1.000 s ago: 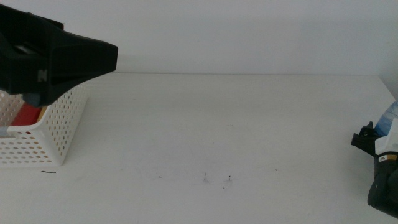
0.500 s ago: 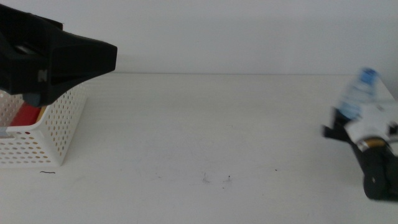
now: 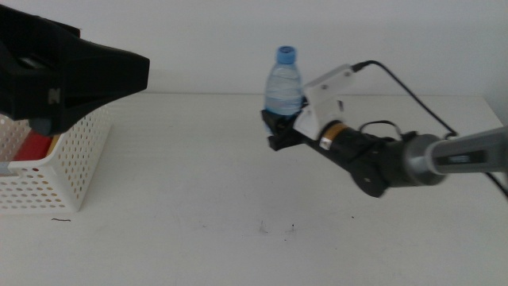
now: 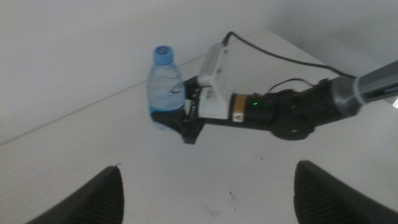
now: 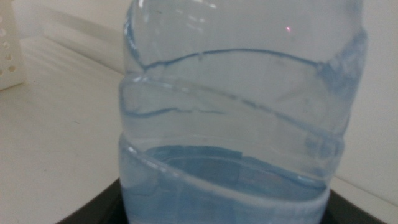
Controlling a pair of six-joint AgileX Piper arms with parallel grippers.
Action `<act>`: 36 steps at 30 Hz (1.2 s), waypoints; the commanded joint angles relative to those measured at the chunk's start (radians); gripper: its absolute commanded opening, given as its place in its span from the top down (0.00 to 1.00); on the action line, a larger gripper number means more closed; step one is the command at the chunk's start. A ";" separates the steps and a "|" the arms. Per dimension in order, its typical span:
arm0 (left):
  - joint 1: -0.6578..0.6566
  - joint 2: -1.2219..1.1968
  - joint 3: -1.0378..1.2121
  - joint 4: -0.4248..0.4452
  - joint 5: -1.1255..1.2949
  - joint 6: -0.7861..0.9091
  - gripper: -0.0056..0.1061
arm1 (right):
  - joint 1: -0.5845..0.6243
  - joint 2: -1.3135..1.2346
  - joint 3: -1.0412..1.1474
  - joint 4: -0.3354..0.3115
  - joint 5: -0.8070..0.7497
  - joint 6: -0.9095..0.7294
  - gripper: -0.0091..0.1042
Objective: Use arms to grab the bottles and put them into the dustbin to the left of the table.
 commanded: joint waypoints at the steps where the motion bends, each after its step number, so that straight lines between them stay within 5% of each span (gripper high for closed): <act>1: -0.002 -0.004 -0.007 -0.002 -0.009 -0.003 0.11 | 0.022 0.040 -0.079 -0.010 -0.029 0.003 0.94; 9: -0.002 -0.004 -0.007 -0.002 -0.013 0.000 0.11 | 0.066 0.167 -0.249 -0.039 0.046 0.044 0.94; 29: -0.002 -0.004 -0.007 -0.002 -0.013 0.000 0.11 | 0.076 0.246 -0.270 -0.086 0.046 0.089 0.92; 30: -0.002 -0.004 -0.007 -0.002 -0.013 -0.003 0.11 | 0.076 0.246 -0.270 -0.092 0.042 0.114 0.55; 36: -0.002 -0.004 -0.007 -0.002 -0.024 -0.002 0.11 | 0.076 0.236 -0.270 -0.180 0.040 0.217 0.37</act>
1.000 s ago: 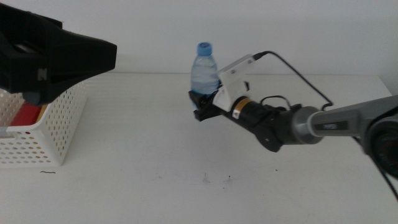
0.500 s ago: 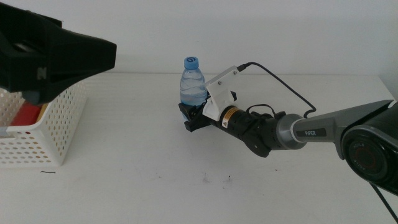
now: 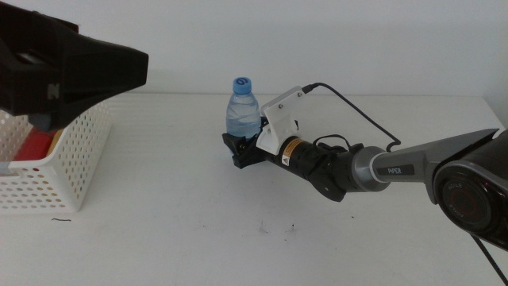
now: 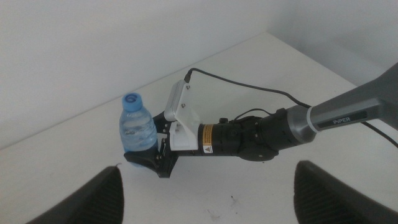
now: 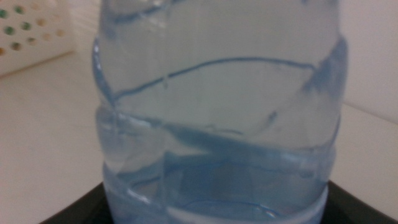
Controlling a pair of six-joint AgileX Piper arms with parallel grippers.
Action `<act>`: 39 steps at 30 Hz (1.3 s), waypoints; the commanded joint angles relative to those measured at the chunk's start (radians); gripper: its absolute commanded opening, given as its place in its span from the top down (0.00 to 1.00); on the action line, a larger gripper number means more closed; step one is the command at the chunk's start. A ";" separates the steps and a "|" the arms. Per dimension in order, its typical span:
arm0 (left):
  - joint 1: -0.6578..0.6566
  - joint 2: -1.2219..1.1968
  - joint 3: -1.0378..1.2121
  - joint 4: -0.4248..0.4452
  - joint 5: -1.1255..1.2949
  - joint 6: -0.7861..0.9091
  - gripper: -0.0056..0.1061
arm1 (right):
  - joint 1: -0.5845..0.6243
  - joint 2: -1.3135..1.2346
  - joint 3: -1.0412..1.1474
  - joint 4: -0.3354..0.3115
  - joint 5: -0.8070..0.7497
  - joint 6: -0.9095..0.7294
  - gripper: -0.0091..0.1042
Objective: Use arms to grab the bottles and put them into the dustbin to the left of the table.
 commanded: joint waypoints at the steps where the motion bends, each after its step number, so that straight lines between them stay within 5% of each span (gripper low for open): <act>1: -0.002 -0.004 -0.007 -0.002 -0.016 -0.002 0.11 | 0.002 -0.011 -0.008 -0.057 -0.028 0.049 0.37; 6: -0.002 -0.004 -0.007 -0.002 -0.017 -0.001 0.11 | 0.001 -0.025 -0.005 -0.141 -0.019 0.118 0.36; 24: -0.002 -0.004 -0.007 -0.002 -0.017 -0.001 0.11 | 0.001 -0.266 0.247 -0.141 0.036 0.164 0.19; 31: -0.002 -0.004 -0.007 -0.002 -0.017 -0.001 0.11 | 0.001 -0.464 0.475 -0.091 0.179 0.224 0.13; 34: -0.002 -0.004 -0.007 -0.002 -0.017 0.001 0.11 | 0.012 -0.619 0.571 -0.073 0.376 0.304 0.13; 39: -0.002 -0.004 -0.007 -0.002 -0.017 0.001 0.11 | 0.048 -0.972 0.646 0.149 0.739 0.081 0.13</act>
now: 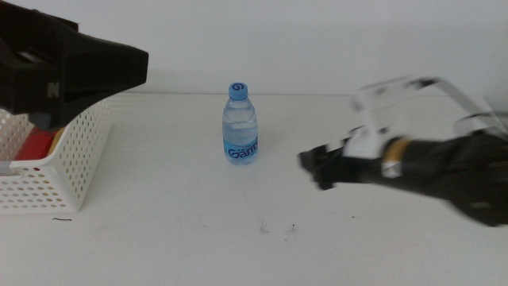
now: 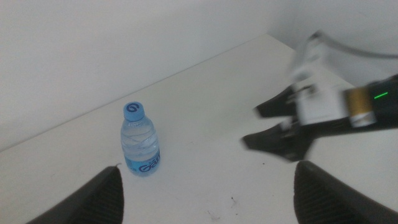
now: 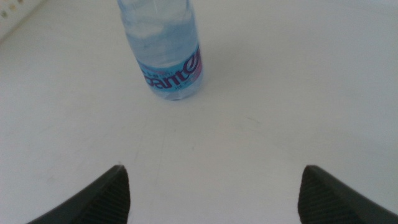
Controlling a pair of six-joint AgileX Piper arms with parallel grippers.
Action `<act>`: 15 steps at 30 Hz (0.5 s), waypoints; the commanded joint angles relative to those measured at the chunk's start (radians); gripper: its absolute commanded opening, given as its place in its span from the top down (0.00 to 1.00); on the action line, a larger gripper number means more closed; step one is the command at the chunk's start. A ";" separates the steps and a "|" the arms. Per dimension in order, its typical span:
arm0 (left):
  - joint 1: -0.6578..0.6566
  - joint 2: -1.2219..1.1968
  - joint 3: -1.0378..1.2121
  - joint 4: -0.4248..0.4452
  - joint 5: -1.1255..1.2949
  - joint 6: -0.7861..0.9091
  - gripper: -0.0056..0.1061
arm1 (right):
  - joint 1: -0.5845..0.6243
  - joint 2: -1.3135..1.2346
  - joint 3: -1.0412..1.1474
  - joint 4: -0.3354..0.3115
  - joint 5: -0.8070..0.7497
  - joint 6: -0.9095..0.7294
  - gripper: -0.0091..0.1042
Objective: Use arms to grab the bottles and put them into the dustbin to the left of the table.
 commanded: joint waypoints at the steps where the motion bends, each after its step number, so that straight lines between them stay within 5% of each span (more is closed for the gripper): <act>1: -0.002 -0.004 -0.007 -0.002 -0.013 0.001 0.11 | 0.027 -0.166 0.019 0.150 0.181 -0.176 0.13; 4: -0.002 -0.004 -0.007 -0.002 -0.013 0.001 0.11 | 0.033 -0.355 0.019 0.376 0.370 -0.482 0.13; 6: -0.002 -0.004 -0.007 -0.002 -0.013 0.001 0.11 | 0.028 -0.479 0.019 0.463 0.499 -0.594 0.13; 15: -0.002 -0.004 -0.007 -0.002 -0.013 0.001 0.11 | 0.029 -0.866 -0.106 0.496 0.858 -0.582 0.13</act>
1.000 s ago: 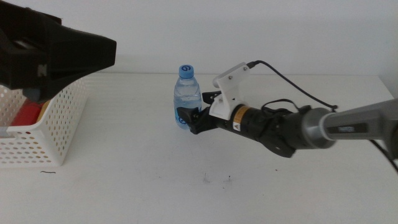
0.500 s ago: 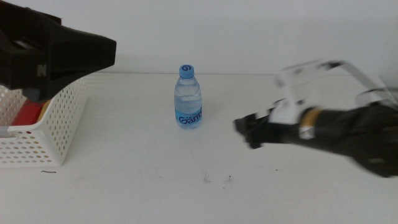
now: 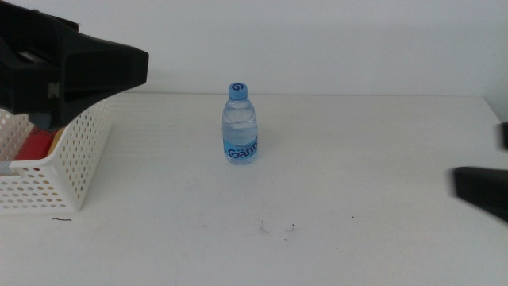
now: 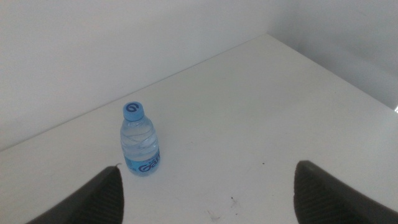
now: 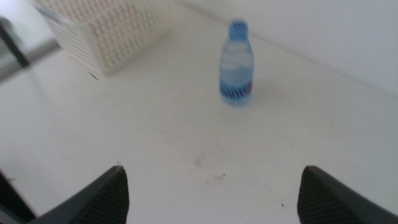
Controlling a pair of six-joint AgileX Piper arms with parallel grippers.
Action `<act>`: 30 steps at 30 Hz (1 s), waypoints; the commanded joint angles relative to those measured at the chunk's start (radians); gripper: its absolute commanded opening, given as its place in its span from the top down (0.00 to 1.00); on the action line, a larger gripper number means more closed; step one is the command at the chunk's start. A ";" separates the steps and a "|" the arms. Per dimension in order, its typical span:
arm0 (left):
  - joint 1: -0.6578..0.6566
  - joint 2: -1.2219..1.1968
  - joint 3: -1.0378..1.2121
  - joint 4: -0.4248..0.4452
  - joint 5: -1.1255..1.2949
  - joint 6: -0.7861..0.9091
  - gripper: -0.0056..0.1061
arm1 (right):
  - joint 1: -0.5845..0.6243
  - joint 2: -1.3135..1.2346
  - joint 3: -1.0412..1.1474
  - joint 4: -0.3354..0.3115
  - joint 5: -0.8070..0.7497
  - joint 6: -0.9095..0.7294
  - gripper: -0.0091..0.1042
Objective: Use arms to grab the bottles and put them into the dustbin to the left of the table.
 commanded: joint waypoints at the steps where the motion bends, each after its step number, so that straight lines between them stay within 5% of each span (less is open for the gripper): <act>1: -0.002 -0.004 -0.007 -0.002 -0.013 0.001 0.11 | 0.002 -0.036 -0.072 0.003 0.102 0.013 0.13; 7: -0.002 -0.004 -0.007 -0.002 -0.013 0.001 0.11 | 0.002 -0.017 -0.221 -0.065 0.185 0.112 0.13; 18: -0.002 -0.004 -0.007 -0.002 -0.013 0.001 0.11 | 0.002 -0.011 -0.243 -0.066 0.126 0.126 0.13; 24: -0.002 -0.004 -0.007 0.055 -0.132 0.000 0.11 | 0.002 -0.011 -0.243 -0.066 0.126 0.126 0.13; 30: -0.002 -0.004 -0.005 0.220 -0.176 -0.003 0.11 | 0.002 -0.011 -0.243 -0.066 0.126 0.126 0.13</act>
